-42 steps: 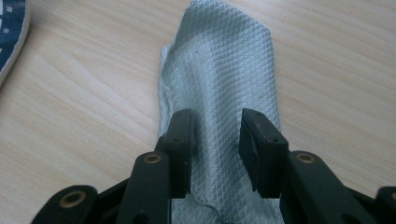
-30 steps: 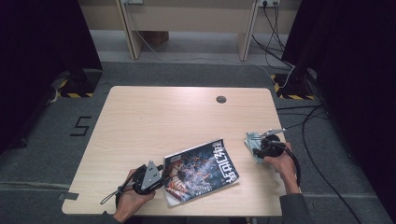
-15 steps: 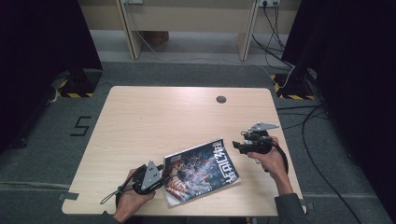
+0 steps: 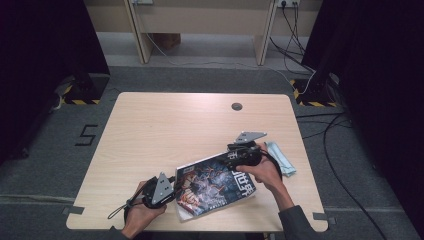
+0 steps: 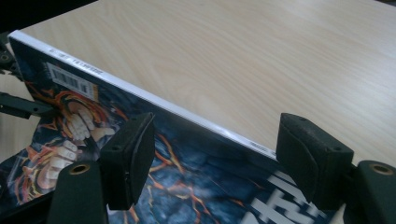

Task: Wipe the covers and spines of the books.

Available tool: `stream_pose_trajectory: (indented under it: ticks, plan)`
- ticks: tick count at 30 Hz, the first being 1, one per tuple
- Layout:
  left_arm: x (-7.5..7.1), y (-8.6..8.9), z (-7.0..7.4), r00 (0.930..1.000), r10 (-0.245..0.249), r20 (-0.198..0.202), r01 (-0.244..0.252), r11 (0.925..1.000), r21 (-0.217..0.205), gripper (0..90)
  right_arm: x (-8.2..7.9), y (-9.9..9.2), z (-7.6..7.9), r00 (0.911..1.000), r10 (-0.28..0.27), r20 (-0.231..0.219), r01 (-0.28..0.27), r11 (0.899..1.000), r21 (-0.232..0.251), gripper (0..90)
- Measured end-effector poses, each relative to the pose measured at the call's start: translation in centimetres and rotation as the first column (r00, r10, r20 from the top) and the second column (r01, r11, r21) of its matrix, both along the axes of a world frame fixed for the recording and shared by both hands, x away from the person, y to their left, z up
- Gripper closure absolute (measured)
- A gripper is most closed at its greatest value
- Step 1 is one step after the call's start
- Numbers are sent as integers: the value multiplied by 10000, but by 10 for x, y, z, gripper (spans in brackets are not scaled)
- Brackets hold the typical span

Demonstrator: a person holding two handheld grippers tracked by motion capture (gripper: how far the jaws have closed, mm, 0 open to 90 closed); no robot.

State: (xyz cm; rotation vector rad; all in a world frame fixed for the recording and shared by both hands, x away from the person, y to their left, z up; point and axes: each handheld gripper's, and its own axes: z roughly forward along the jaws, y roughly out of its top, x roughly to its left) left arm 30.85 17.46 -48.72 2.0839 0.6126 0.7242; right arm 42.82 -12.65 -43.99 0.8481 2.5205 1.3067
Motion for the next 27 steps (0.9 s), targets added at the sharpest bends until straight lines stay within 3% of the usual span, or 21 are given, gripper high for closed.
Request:
stream_pose_trajectory:
  ticks: [4, 14, 20, 27]
  plan:
    - [0, 0, -1, 10000, 8, -8, -8, 10000, -7, 710, 2, 20, -5, 9986, 531, -34, -531, 9984, -177, 288]
    - [0, -1, -1, 10000, -29, 39, 29, 10000, 27, 710, 2, 45, -15, 9928, 1194, -13, -1194, 9919, -437, 286]
    - [0, -1, 0, 10000, -44, 68, 44, 10000, 79, 712, 1, 47, -18, 9893, 1446, 195, -1427, 9865, -800, 295]
    - [1, -1, 0, 10000, -5, -7, 5, 10000, 73, 710, 0, 44, -18, 9898, 1410, 199, -1390, 9870, -813, 338]
